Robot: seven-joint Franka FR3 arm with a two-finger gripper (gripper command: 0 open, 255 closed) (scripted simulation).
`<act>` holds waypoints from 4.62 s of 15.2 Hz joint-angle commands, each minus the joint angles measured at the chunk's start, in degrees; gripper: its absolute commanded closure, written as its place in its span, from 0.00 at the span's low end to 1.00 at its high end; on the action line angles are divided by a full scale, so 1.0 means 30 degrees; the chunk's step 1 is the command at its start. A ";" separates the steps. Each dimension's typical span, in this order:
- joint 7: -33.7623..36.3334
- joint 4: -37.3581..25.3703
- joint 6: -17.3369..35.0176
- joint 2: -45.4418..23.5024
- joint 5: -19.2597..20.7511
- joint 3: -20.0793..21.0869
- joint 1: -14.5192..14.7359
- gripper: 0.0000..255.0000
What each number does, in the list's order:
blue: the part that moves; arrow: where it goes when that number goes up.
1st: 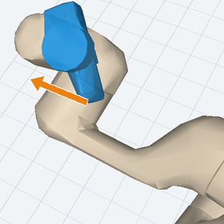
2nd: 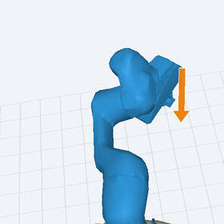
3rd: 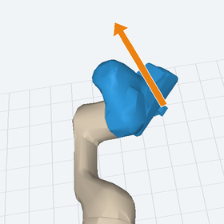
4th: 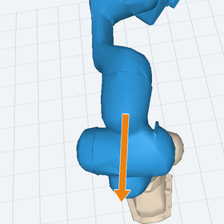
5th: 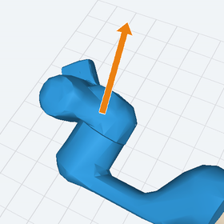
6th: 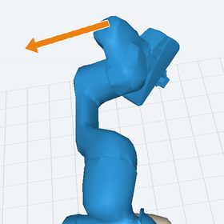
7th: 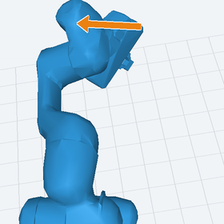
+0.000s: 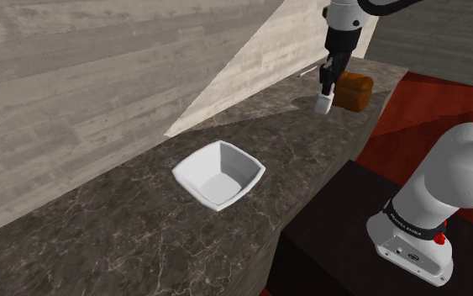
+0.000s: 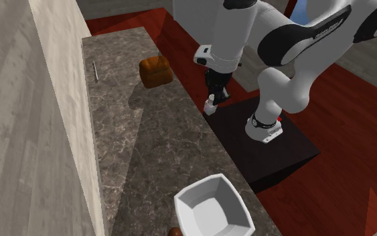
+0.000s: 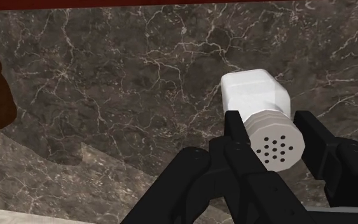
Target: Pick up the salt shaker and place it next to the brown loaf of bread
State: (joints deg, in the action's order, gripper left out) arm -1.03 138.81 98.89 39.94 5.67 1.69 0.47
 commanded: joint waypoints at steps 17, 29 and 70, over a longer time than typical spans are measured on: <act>-0.8059 -0.3997 0.2230 -0.4937 0.2975 -0.7015 -0.2576 1.00; -1.4379 -1.0490 0.3073 -1.1810 0.0631 -1.1379 -0.3510 1.00; -1.8500 -0.8429 1.1120 -1.8786 -0.4098 -1.1966 -0.5453 1.00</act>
State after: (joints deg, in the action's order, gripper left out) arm -56.41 113.36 131.66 -15.96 -6.29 -34.36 -15.81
